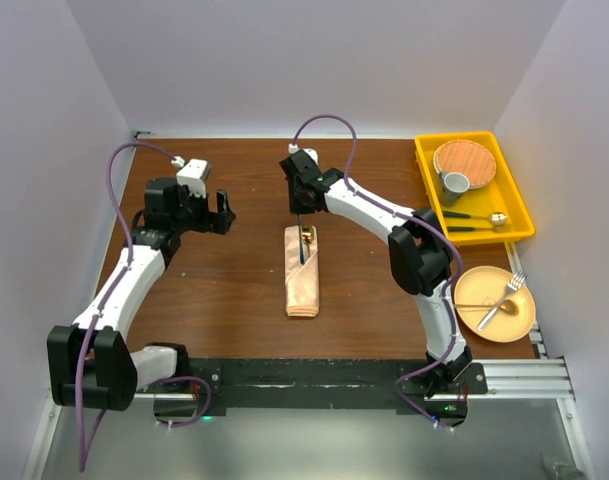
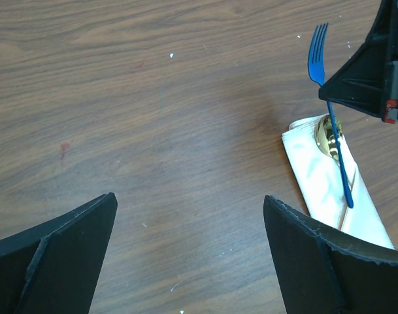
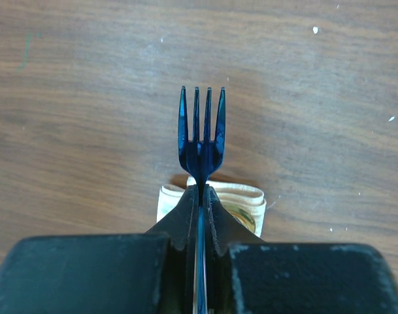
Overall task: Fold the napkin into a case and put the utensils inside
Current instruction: Insert the fork into the folded napkin.
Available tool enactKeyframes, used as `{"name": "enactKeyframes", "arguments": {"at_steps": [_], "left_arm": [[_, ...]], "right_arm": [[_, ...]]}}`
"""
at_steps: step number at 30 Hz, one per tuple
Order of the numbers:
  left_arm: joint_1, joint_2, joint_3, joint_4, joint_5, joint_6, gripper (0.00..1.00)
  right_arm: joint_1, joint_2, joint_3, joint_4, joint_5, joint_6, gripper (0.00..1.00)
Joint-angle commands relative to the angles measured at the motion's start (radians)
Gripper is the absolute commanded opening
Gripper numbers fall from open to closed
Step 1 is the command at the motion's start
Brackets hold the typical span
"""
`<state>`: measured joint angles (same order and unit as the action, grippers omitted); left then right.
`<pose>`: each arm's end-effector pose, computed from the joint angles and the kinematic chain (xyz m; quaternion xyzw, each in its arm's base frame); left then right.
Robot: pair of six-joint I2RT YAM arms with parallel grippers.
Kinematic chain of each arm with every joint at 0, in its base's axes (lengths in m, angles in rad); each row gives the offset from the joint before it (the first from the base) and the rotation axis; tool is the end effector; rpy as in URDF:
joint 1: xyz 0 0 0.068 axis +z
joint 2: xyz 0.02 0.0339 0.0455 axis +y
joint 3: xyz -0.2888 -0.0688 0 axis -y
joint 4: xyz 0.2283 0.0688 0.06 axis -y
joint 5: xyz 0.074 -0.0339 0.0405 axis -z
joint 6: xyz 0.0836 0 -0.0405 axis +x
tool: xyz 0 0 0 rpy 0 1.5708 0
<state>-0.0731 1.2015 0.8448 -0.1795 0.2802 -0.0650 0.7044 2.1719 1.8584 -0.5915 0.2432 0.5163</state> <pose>0.2809 -0.0437 0.2805 0.0725 0.8604 -0.1549 0.4801 0.4053 0.3181 0.2163 -0.0486 0.9377 0.0920 0.3315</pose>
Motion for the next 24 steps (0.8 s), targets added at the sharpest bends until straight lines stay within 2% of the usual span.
{"name": "enactKeyframes", "arguments": {"at_steps": [1, 8, 24], "left_arm": [[0.007, -0.042, -0.021, 0.041, -0.003, -0.001, 1.0], [0.007, -0.071, -0.039, 0.034, -0.006, 0.008, 1.0], [0.007, -0.125, -0.088, 0.015, -0.006, 0.022, 1.0]], "right_arm": [[0.024, -0.038, 0.004, 0.087, 0.061, 0.004, 0.0], [0.04, -0.018, 0.016, 0.101, 0.071, -0.002, 0.0], [0.063, -0.044, -0.073, 0.093, 0.07, 0.005, 0.0]]}}
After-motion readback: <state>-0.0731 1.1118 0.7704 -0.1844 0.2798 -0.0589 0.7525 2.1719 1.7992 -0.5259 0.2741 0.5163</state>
